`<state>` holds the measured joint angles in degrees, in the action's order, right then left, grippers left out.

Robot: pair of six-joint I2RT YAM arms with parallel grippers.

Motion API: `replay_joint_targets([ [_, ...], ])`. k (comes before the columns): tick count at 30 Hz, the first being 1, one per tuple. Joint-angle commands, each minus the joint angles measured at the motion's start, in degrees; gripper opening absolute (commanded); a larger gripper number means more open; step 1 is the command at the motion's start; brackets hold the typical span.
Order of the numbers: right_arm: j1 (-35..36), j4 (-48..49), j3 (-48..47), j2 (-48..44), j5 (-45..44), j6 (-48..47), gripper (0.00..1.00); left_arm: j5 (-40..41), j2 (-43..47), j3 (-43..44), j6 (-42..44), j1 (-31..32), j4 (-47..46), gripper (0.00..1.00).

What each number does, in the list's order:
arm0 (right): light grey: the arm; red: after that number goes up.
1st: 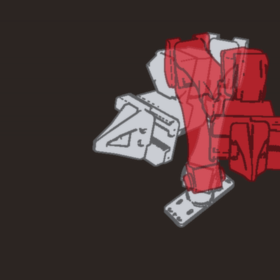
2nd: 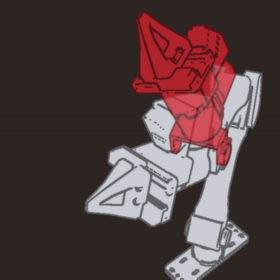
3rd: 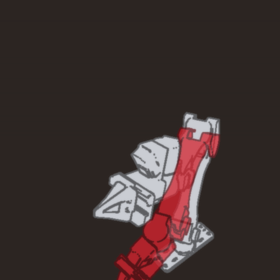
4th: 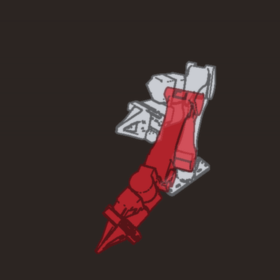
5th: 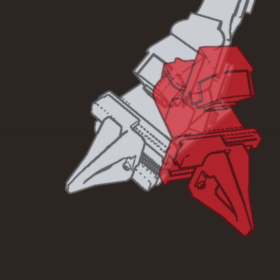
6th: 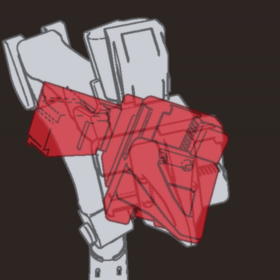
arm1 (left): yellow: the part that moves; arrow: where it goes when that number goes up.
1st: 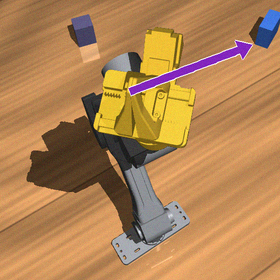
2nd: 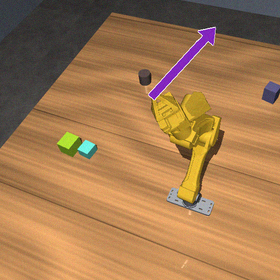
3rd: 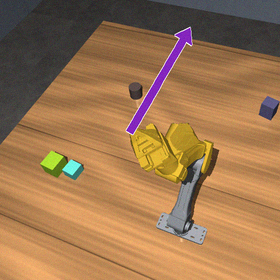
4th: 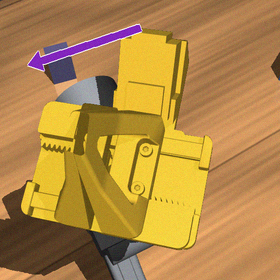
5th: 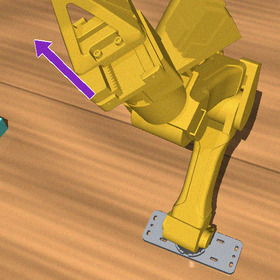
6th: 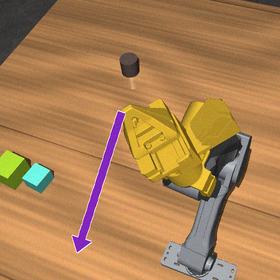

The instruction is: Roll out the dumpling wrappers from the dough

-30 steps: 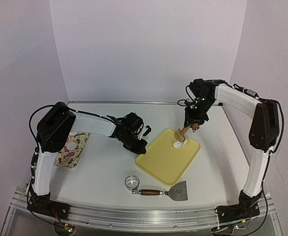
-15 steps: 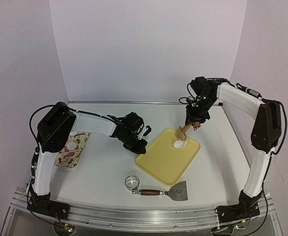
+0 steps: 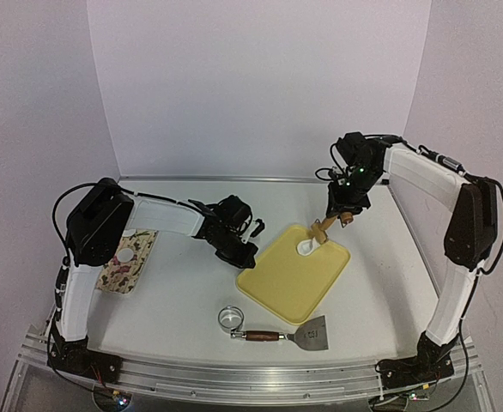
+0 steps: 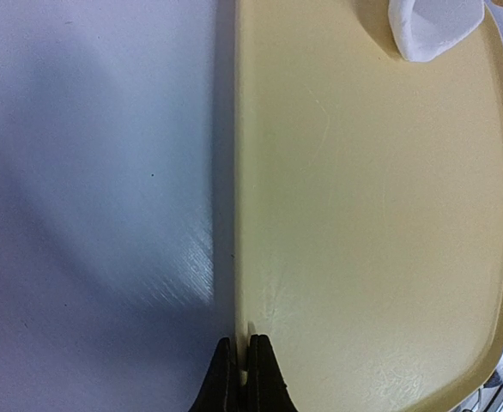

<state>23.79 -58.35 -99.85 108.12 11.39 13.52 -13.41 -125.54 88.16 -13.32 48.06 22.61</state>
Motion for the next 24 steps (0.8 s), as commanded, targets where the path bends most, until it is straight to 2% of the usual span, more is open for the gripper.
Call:
replay_joint_targets([
  [1,0.2,0.6,-2.8,-0.2,-0.3,-0.5,0.0,1.0,-2.3,0.2,0.8,0.1,4.0,0.0],
  [9,0.3,0.6,-5.3,-1.1,2.4,0.6,0.0,1.1,-2.4,0.0,0.7,0.1,3.7,0.0],
  [24,0.2,0.9,-10.0,5.0,2.7,-1.6,0.0,1.1,-3.2,0.9,1.1,0.1,4.2,0.0],
])
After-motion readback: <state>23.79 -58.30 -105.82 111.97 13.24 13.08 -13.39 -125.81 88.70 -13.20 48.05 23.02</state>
